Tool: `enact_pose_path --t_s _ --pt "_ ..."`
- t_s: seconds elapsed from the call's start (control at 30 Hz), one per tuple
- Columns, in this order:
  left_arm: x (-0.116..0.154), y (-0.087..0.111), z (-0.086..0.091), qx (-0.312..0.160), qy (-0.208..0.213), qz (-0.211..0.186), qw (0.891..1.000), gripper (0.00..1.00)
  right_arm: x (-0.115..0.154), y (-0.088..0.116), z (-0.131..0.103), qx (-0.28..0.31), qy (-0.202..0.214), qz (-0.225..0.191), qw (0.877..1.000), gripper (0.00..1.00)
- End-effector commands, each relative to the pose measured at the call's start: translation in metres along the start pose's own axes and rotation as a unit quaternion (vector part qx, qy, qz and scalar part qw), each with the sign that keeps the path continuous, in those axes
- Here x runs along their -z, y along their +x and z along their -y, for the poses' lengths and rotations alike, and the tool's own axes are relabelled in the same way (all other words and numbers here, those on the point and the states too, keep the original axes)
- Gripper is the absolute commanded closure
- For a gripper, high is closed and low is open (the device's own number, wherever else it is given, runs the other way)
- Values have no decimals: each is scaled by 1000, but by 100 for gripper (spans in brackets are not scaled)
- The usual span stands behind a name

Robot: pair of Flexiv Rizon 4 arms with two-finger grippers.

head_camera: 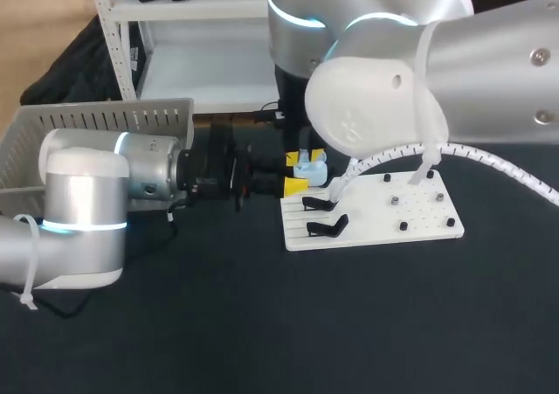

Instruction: Pick up each earbud case from the left stands, insert the matching earbuds, close the lid, and place the case in the box.

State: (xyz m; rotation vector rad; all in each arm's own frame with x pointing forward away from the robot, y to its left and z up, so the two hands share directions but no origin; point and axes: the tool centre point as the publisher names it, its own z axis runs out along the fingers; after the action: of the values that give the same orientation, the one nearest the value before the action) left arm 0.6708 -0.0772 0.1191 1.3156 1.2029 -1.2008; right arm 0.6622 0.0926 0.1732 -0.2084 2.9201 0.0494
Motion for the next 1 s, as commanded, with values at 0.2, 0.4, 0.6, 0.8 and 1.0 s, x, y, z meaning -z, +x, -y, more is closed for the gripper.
enact_pose_path --t_s 0.2,0.4,0.6,0.8,1.0 --pt "-1 -1 2 -1 -4 0 1000 100 3 5 -1 -4 2 0 1000 100" --pt "-1 -1 2 -1 -4 0 1000 100 -1 4 2 -8 3 -1 1000 100" --pt "-1 -1 2 -1 -4 0 1000 100 -3 4 2 -9 3 -1 1000 100" --pt "-1 -1 2 -1 -4 0 1000 100 -4 3 1 -9 0 0 1000 100" --pt "-1 -1 2 -1 -4 0 1000 100 -7 1 1 -10 -2 2 1000 100"
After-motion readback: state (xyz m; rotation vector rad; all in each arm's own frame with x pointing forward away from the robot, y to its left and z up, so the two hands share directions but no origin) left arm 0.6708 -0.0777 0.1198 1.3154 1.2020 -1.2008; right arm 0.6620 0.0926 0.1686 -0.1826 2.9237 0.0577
